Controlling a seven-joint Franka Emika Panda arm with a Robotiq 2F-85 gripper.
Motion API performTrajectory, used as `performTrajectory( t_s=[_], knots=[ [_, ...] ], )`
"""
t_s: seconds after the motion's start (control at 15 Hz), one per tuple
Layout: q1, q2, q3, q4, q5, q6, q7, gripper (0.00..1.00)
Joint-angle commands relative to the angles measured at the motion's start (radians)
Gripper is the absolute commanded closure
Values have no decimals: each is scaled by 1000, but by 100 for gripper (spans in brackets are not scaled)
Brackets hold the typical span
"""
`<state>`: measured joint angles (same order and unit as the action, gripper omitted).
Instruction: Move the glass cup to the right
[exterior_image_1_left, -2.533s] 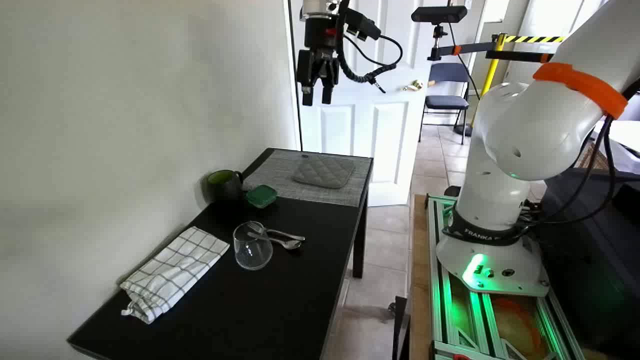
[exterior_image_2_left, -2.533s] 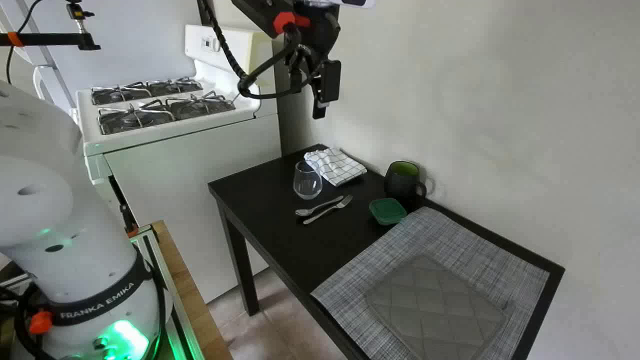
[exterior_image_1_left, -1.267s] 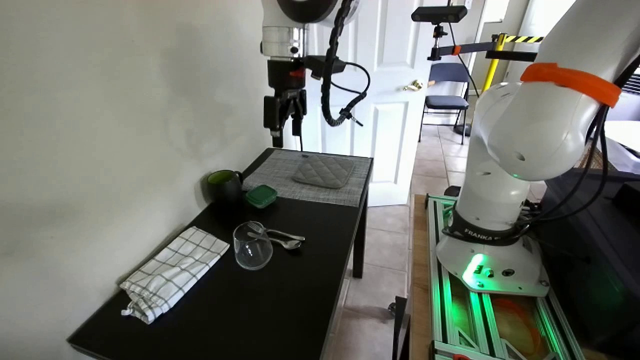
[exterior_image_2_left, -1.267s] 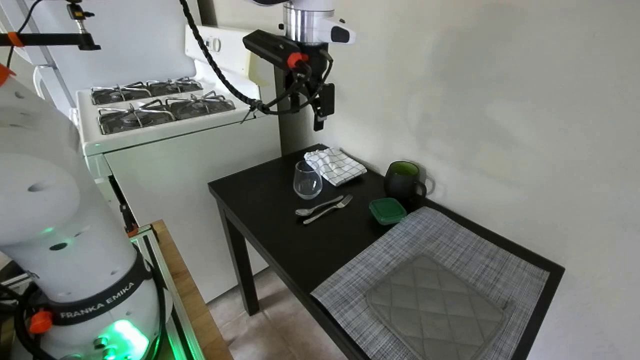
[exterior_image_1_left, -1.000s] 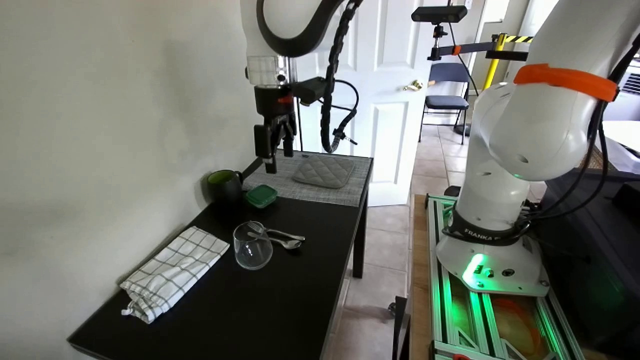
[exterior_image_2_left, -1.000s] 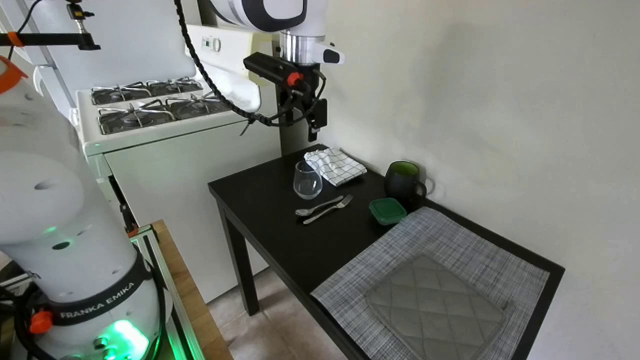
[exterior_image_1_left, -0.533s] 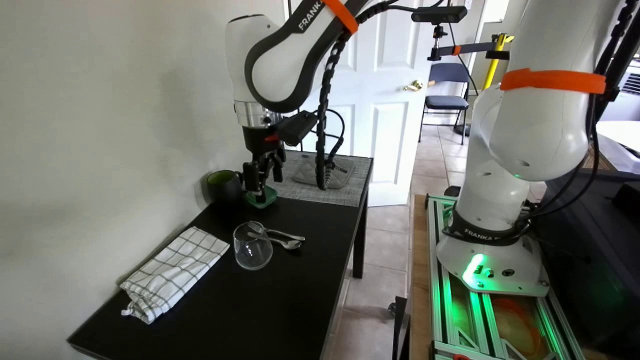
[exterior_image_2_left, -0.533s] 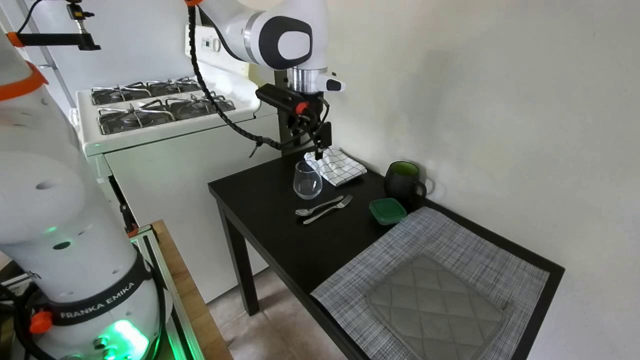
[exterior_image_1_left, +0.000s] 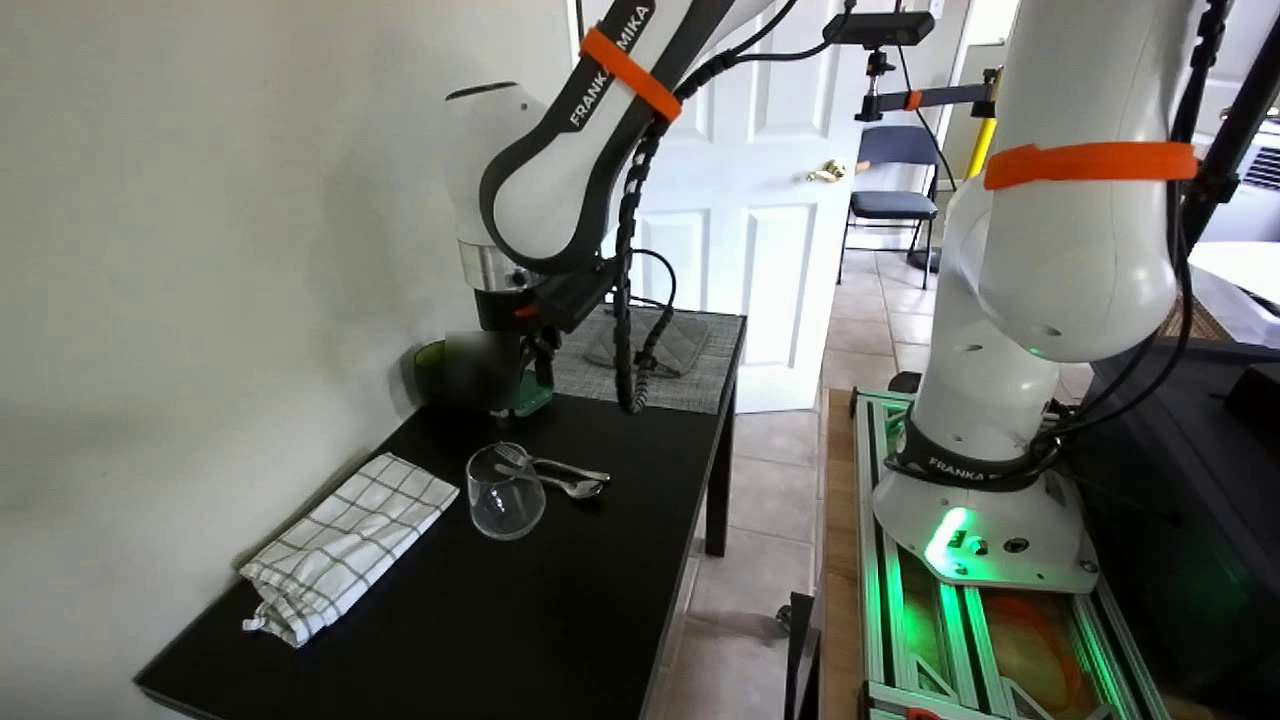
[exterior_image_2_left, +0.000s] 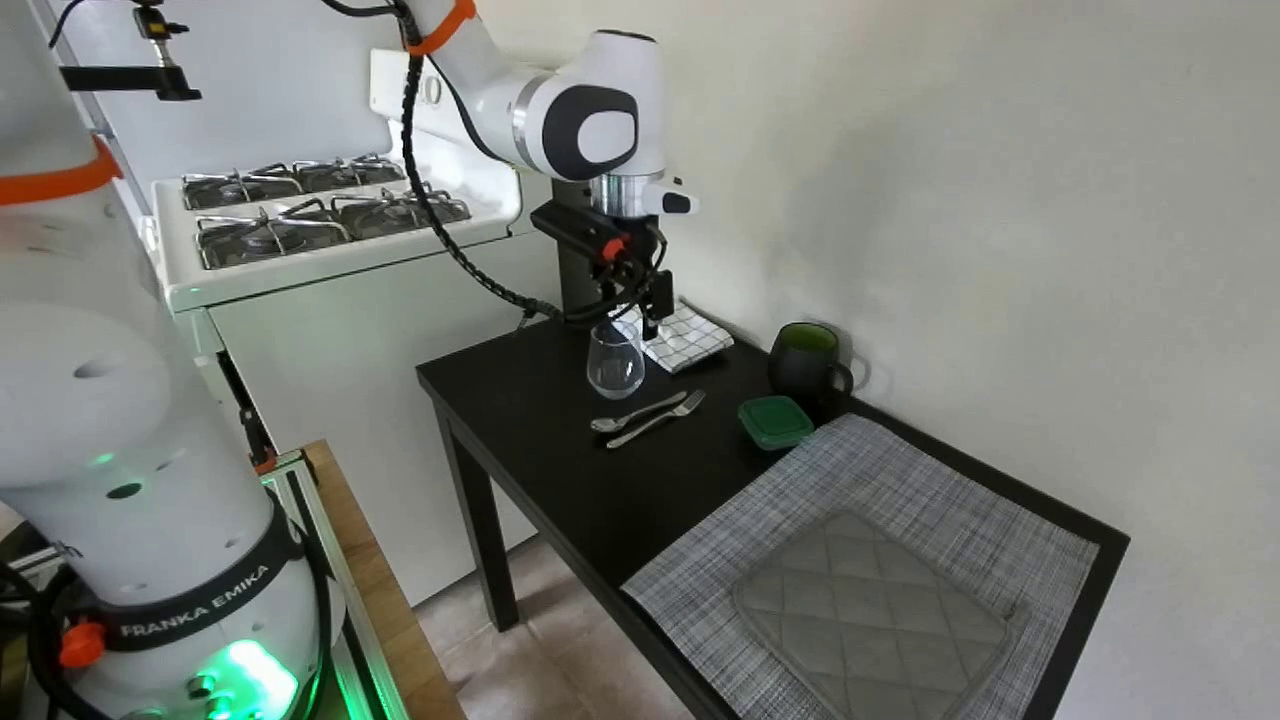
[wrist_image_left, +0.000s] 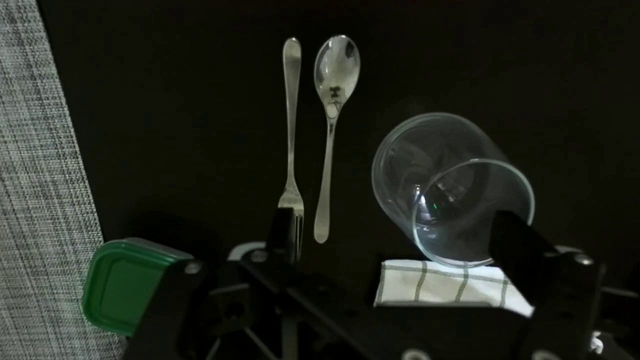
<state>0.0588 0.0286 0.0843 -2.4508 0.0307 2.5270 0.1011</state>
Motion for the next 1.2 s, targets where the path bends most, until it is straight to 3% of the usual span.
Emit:
performTrajectory(
  t_s=[0.0,0.27,0.47,0.53,0.6,0.73,0.93,1.0,1.13],
  knots=[
    [14,64,-2,31,-32,29,60,0],
    [26,104,-5,49,-45,42,89,6],
    [33,126,-7,60,-48,54,105,16],
    [35,132,-8,63,-49,57,110,25],
    [37,137,-8,65,-48,59,114,24],
    [42,145,-8,68,-45,56,117,43],
    [48,156,-9,70,-46,58,122,51],
    [50,159,-9,71,-46,58,123,68],
    [53,165,-10,72,-48,59,125,77]
  ],
)
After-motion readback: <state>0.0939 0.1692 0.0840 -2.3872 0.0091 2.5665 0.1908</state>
